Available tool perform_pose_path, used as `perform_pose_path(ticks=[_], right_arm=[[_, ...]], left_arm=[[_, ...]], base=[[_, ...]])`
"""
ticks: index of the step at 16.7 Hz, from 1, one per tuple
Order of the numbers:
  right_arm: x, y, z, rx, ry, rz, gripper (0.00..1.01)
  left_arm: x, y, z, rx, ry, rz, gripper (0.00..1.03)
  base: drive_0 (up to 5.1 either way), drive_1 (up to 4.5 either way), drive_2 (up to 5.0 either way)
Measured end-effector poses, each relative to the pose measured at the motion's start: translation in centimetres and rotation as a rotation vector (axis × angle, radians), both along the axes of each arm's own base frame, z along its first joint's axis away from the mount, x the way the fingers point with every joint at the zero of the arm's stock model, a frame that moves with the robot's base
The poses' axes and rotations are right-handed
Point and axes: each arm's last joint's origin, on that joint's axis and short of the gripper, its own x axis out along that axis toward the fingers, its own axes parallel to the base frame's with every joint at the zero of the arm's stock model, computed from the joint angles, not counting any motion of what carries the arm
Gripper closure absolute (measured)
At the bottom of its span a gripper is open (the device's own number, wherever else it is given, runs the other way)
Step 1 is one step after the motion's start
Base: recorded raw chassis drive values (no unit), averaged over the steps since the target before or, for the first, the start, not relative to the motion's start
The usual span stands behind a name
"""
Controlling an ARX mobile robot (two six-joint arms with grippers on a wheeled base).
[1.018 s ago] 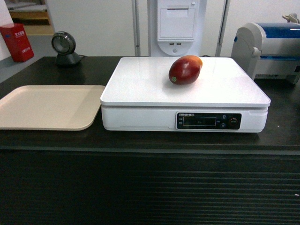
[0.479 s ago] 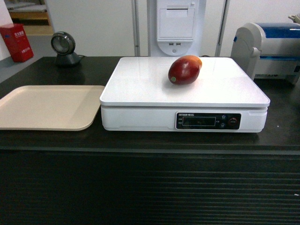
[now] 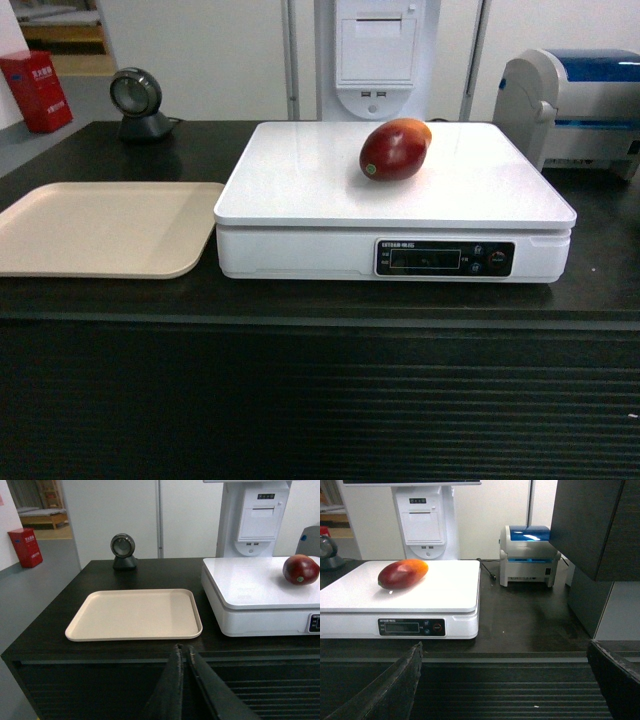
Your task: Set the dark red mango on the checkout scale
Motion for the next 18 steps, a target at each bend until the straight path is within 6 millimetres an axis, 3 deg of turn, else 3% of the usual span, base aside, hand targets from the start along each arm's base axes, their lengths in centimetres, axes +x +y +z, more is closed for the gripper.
perform_pose_path(ticks=[8, 13, 18], right_arm=[[0.00, 0.00, 0.00, 0.000, 0.000, 0.000, 0.03], [0.00, 0.00, 0.00, 0.000, 0.000, 0.000, 0.03], [0.00, 0.00, 0.00, 0.000, 0.000, 0.000, 0.03]], left_arm=[[0.00, 0.00, 0.00, 0.000, 0.000, 0.000, 0.59], [0.00, 0.00, 0.00, 0.001, 0.000, 0.000, 0.03], [0.00, 0.00, 0.00, 0.000, 0.000, 0.000, 0.05]], base=[[0.0, 0.00, 0.0], [0.0, 0.00, 0.0], [0.0, 0.00, 0.0]])
